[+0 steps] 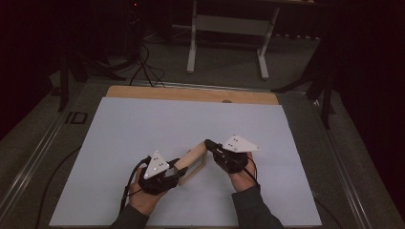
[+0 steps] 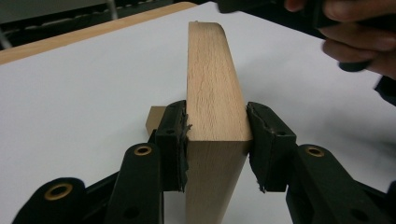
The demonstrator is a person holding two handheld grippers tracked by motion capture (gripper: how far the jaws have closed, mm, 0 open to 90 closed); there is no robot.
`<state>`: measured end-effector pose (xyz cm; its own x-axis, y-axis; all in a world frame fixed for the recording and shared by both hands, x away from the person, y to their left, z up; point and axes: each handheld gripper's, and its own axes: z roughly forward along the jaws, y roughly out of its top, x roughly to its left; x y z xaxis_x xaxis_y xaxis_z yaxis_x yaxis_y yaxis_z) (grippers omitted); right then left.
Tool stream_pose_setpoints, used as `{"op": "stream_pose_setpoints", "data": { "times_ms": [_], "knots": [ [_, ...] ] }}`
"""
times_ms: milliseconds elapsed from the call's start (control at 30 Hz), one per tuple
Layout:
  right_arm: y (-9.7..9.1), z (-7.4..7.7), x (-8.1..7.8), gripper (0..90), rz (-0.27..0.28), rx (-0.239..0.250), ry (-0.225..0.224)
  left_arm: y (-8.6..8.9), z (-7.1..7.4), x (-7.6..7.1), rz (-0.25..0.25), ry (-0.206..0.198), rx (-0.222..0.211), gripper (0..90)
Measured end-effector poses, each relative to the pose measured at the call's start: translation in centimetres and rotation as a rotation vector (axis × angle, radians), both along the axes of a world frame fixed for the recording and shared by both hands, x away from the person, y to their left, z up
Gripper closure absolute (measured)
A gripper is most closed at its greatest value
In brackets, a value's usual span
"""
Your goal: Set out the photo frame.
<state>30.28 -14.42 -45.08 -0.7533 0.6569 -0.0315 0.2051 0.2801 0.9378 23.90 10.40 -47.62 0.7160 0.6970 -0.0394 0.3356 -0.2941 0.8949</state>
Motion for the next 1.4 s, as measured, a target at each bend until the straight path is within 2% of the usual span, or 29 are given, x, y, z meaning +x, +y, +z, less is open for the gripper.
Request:
{"op": "stream_pose_setpoints", "data": {
  "times_ms": [133, 267, 433, 567, 767, 1067, 1233, 1400],
  "knots": [
    [-0.1, 0.0, 0.1, 87.7, -0.008, -0.001, 0.004, -0.4, -0.1, -0.2, -0.037, -0.006, -0.001, 60.4],
    [-0.1, -0.1, 0.3, 88.2, -0.013, -0.004, 0.015, -0.5, -0.1, -0.3, -0.046, -0.015, 0.007, 60.3],
    [0.3, -0.6, 0.6, 88.4, -0.017, -0.029, 0.043, -0.5, -0.1, -0.2, -0.042, -0.01, 0.005, 59.6],
    [0.2, -0.7, 0.7, 88.5, -0.012, -0.019, 0.046, -0.5, -0.5, 0.1, -0.037, 0.021, 0.012, 54.6],
    [0.2, -0.7, 0.6, 88.9, -0.011, -0.02, 0.046, -0.6, -0.7, 0.1, -0.038, 0.014, 0.046, 53.9],
    [0.1, -0.6, 0.5, 89.4, -0.024, -0.021, 0.053, -0.3, -0.6, 0.3, -0.01, 0.01, 0.07, 52.7],
    [0.1, -0.6, 0.5, 89.6, -0.026, -0.023, 0.055, -0.1, -0.7, 0.6, 0.026, 0.02, 0.076, 51.6],
    [0.1, -0.5, 0.4, 89.6, -0.027, -0.028, 0.053, 0.1, -0.8, 0.8, 0.038, 0.029, 0.082, 49.0]
  ]
}}
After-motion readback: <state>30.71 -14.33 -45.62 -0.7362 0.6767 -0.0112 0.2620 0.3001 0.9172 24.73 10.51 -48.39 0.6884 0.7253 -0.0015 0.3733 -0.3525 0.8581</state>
